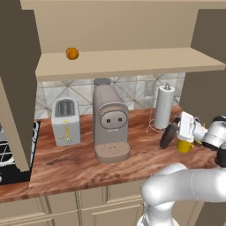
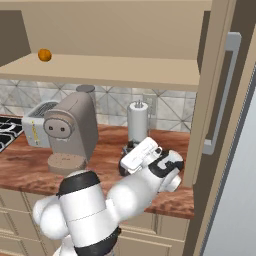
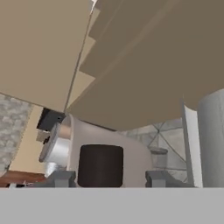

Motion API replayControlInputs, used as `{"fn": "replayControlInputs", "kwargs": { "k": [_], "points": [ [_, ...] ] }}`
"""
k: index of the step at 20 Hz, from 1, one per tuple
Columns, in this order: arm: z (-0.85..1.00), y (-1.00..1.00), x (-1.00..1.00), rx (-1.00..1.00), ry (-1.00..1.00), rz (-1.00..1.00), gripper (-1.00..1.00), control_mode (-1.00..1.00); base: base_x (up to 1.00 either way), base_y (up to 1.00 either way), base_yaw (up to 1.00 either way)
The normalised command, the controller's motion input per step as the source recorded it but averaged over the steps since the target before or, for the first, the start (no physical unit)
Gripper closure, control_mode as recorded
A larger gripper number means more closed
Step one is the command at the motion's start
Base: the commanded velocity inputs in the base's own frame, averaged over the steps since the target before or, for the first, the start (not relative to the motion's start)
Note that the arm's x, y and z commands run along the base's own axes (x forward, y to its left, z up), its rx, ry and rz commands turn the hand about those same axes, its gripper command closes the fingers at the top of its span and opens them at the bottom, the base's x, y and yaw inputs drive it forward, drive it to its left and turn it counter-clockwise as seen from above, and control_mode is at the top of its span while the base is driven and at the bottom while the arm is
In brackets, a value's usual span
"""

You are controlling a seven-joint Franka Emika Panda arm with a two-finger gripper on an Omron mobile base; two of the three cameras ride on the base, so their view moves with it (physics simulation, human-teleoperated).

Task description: Pick the syrup bottle and honey bottle from the cabinet and place them next to the mug.

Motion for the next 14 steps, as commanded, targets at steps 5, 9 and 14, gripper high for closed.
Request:
{"fn": "replayControlInputs", "kwargs": {
  "k": [5, 9, 14],
  "points": [
    [0.58, 0.04, -0.26, 0.0, -0.16, 0.0, 1.0, -1.0, 0.0, 0.0, 0.0],
    [0.46, 0.17, -0.04, 0.0, -0.07, 0.0, 1.0, -1.0, 0.0, 0.0, 0.0],
    [-0.13, 0.26, -0.2, -0.05, 0.0, 0.0, 1.0, -1.0, 0.0, 0.0, 0.0]
  ]
}}
